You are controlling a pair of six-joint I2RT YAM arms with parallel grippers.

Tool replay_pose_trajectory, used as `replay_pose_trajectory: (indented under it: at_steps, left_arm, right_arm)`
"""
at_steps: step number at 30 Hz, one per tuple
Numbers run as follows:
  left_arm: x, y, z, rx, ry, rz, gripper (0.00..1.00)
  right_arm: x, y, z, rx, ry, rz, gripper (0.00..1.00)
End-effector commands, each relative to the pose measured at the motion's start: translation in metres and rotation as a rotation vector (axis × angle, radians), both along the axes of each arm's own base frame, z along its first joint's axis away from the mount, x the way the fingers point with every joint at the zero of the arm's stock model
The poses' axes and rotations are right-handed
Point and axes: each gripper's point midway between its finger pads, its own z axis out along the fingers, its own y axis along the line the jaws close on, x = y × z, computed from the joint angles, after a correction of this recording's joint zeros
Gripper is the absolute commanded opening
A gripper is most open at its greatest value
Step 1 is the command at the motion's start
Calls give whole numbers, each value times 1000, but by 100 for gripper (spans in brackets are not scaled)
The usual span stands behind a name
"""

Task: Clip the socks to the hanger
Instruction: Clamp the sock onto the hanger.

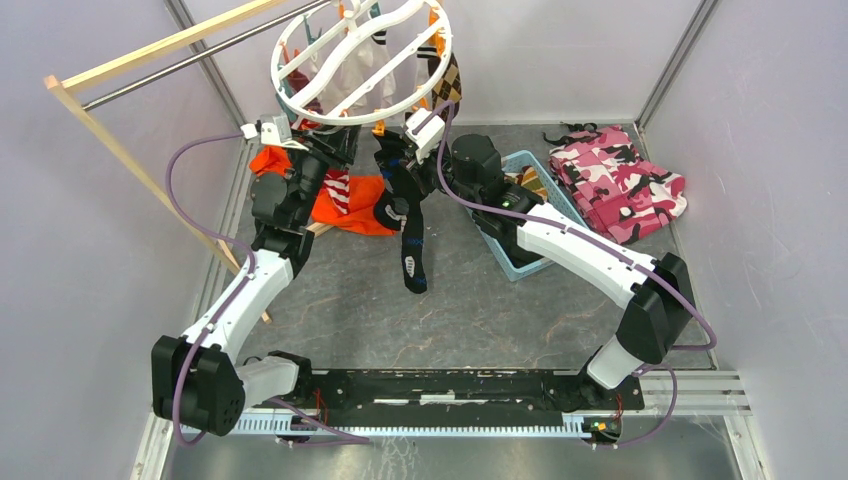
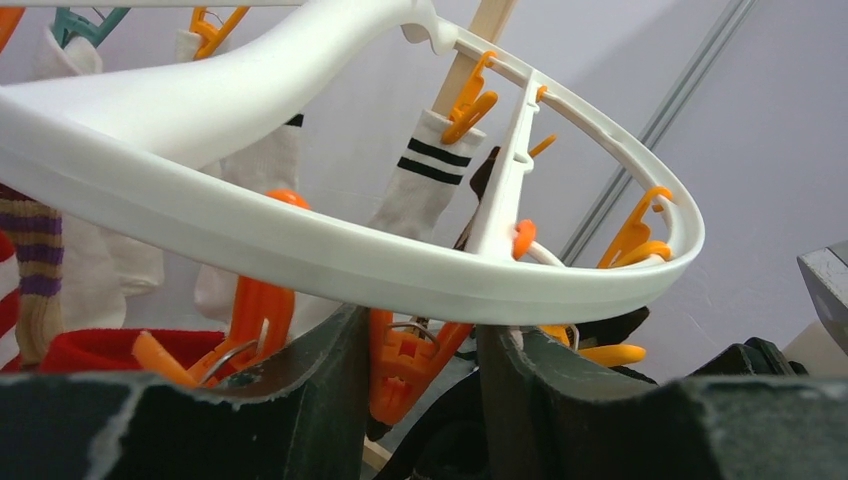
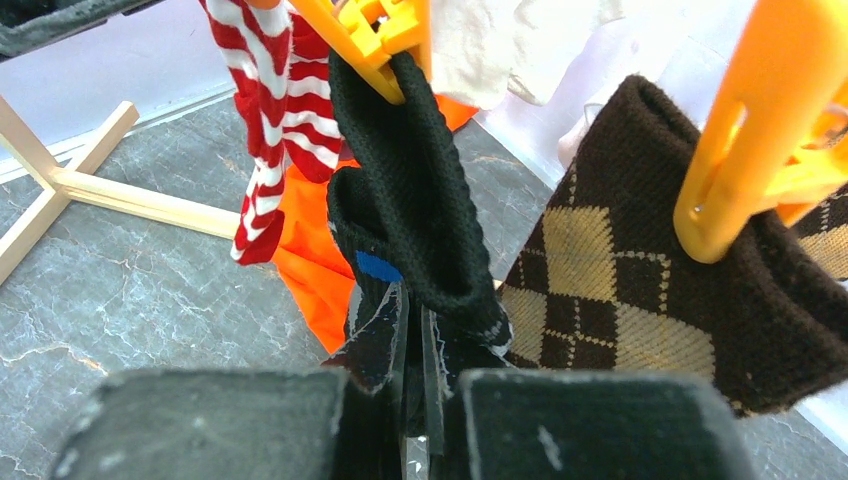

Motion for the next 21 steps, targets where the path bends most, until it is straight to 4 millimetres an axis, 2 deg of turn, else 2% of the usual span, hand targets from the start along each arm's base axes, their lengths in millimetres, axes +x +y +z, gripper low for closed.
replay_pose_trajectory:
  at_steps: [1,7,11,15,21]
  left_arm:
    - [-8,3,36,-10,-111,8,44]
    - [-12,-1,41,-13,-119,-20,32]
    - [-14,-2,43,-26,-108,-34,31]
    - [-16,-2,45,-36,-102,-37,38]
    - [-23,1,44,-9,-137,-20,56]
  right_arm:
    - [5,-1,28,54,-41,-15,0]
    - [5,-2,27,53,-40,-16,0]
    - [4,-2,29,55,-43,-14,0]
    - [5,-3,29,55,-43,-17,0]
    - [4,-3,31,59,-44,-16,0]
